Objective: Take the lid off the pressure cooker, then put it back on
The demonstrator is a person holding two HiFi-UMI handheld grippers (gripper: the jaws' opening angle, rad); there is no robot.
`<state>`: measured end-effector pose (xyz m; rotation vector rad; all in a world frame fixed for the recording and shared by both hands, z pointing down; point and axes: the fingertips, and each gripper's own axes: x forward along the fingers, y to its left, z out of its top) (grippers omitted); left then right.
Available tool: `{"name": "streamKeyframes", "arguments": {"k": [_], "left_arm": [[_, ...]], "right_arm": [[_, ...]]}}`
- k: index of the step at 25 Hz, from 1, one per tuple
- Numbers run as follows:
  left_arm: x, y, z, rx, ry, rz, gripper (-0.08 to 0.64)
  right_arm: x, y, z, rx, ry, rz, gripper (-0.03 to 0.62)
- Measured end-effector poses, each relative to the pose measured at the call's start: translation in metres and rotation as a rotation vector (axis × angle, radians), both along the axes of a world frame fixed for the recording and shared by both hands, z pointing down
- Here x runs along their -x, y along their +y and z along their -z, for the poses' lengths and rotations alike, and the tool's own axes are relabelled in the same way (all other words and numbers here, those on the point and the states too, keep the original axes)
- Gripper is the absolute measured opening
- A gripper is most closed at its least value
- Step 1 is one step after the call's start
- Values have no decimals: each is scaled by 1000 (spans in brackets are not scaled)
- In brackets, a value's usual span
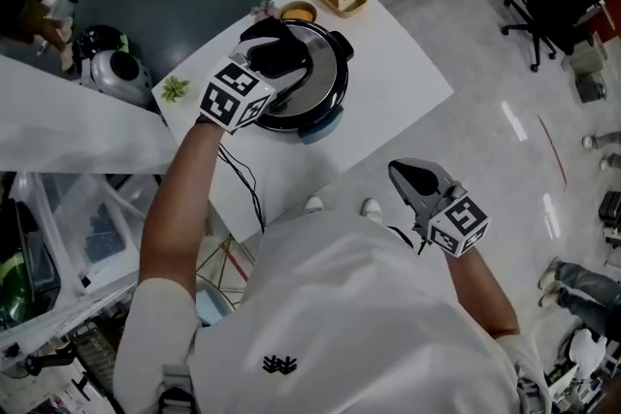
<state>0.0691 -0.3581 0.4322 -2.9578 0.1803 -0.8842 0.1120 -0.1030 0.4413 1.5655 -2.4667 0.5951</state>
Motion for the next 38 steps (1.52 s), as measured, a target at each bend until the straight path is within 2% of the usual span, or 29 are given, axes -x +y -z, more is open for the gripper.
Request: {"name": "streamKeyframes", "arguments": {"k": [9,21,30,38], "left_arm": [[0,-1,-2,-1,-4,-4,285],[1,-3,8,-9,-15,17,285],[2,1,39,-26,9,51,285],[23,8,56,-43,6,124,285]], "right_arm": [[3,5,-1,0,7,-36,14],[-14,31,2,-1,10,-65,14],[-22,43,5,-13,-4,-25,14],[-29,43,7,-24,-12,58,14]]}}
